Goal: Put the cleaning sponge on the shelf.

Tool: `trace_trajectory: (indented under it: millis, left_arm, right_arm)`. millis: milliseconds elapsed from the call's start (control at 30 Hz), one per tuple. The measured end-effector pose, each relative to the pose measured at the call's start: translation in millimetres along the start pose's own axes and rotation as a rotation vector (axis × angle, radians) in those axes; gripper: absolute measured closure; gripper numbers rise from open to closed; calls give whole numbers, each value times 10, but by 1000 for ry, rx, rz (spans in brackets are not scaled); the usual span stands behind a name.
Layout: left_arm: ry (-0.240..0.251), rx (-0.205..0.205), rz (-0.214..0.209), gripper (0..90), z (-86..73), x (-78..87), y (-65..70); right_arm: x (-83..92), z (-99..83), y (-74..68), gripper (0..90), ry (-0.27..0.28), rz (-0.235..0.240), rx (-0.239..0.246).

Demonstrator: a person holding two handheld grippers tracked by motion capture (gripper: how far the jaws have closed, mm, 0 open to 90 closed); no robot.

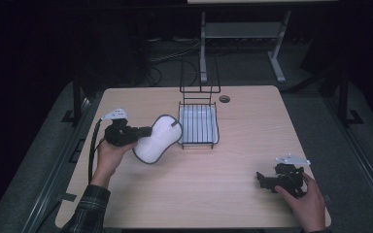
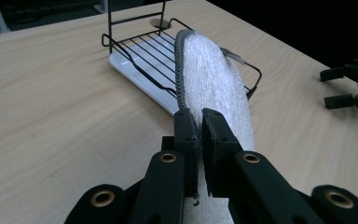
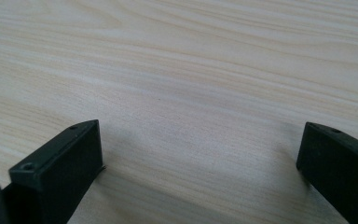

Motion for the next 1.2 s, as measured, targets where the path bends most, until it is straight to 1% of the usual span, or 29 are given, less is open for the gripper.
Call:
trace_trajectory:
  millis: [33, 333, 400, 433, 467, 600, 667, 700, 800, 833, 900, 933, 1067, 1100, 1167, 1200]
  left_arm:
    - [3, 2, 0, 852, 37, -28, -2]
    - [8, -5, 8, 852, 159, -147, -25]
    - [17, 2, 5, 852, 187, -178, -30]
    - [12, 5, 4, 852, 195, -194, -36]
    - [10, -4, 8, 851, 217, -227, -51]
    - [10, -5, 8, 851, 262, -281, -58]
    - [19, -4, 4, 852, 299, -315, -62]
    - [19, 0, 1, 851, 315, -335, -67]
    - [13, -6, 2, 851, 367, -396, -77]
    - [21, -9, 2, 851, 411, -434, -84]
    - [19, -5, -3, 851, 429, -453, -87]
    - [15, -6, 0, 851, 464, -495, -92]
    - [24, -7, -4, 851, 520, -562, -98]
    - [12, -11, -7, 851, 547, -613, -105]
    - [9, -11, -14, 851, 580, -664, -99]
    - [9, -11, -14, 851, 580, -664, -99]
  right_arm:
    - [0, 0, 0, 0, 0, 0, 0]
    - [0, 0, 0, 0, 0, 0, 0]
    - [0, 0, 0, 0, 0, 0, 0]
    - [0, 0, 0, 0, 0, 0, 0]
    - [0, 0, 0, 0, 0, 0, 0]
    - [0, 0, 0, 0, 0, 0, 0]
    - [0, 0, 0, 0, 0, 0, 0]
    - [0, 0, 0, 0, 0, 0, 0]
    - [0, 0, 0, 0, 0, 0, 0]
    - [0, 0, 0, 0, 0, 0, 1]
    - [0, 0, 0, 0, 0, 0, 0]
    - [0, 0, 0, 0, 0, 0, 0]
    - [0, 0, 0, 0, 0, 0, 0]
    - [0, 0, 0, 0, 1, 0, 0]
    - [0, 0, 0, 0, 0, 0, 0]
    - [0, 0, 0, 0, 0, 0, 0]
Point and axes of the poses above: each handheld gripper's, and its own axes: x roughly backward along the jaws, z roughly out of its top, y roughly to its right, the point moved 6 cm from there along -x, roughly forward along the jaws, and after that the axes turned 3 degrees about x, right-handed, at the moved point
